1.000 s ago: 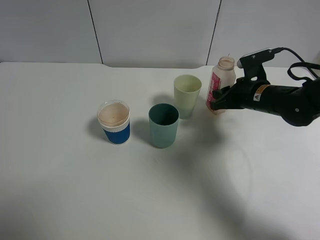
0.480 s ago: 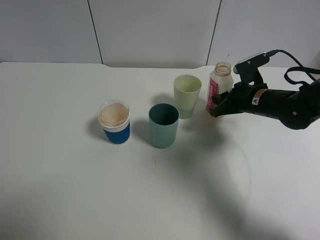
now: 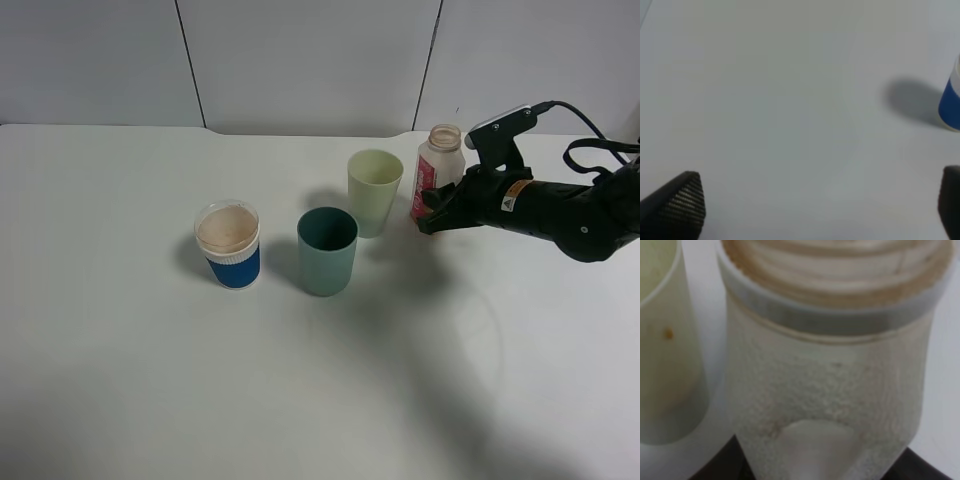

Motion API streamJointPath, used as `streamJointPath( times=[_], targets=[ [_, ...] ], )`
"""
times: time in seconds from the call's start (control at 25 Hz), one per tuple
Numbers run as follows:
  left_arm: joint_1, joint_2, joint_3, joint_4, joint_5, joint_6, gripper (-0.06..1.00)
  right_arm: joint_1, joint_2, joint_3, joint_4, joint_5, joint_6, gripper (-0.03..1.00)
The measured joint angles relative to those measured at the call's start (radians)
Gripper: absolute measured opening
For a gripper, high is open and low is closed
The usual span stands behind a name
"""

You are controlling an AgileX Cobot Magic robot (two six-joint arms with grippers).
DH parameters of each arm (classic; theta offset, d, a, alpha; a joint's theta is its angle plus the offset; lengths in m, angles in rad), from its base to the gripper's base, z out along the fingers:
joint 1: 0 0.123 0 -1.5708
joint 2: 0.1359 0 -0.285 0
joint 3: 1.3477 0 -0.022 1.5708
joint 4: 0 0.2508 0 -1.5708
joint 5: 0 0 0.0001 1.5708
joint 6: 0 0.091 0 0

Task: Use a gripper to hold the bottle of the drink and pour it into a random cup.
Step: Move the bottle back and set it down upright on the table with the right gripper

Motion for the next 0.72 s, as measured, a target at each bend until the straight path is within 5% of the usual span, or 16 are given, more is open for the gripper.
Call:
streamJointPath(
  times=[0.32, 0.6, 0.72],
  targets=[
    [0.0, 0.0, 0.0, 0.0, 0.0, 0.0, 0.93, 0.0, 0.0, 0.0, 0.002, 0.0, 0.026, 0.36],
    [0.0, 0.0, 0.0, 0.0, 0.0, 0.0, 0.93, 0.0, -0.009, 0.001, 0.002, 0.024, 0.054, 0.72],
    [0.0, 0.0, 0.0, 0.0, 0.0, 0.0, 0.93, 0.0, -0.028, 0.001, 0.002, 0.04, 0.054, 0.77]
  ],
)
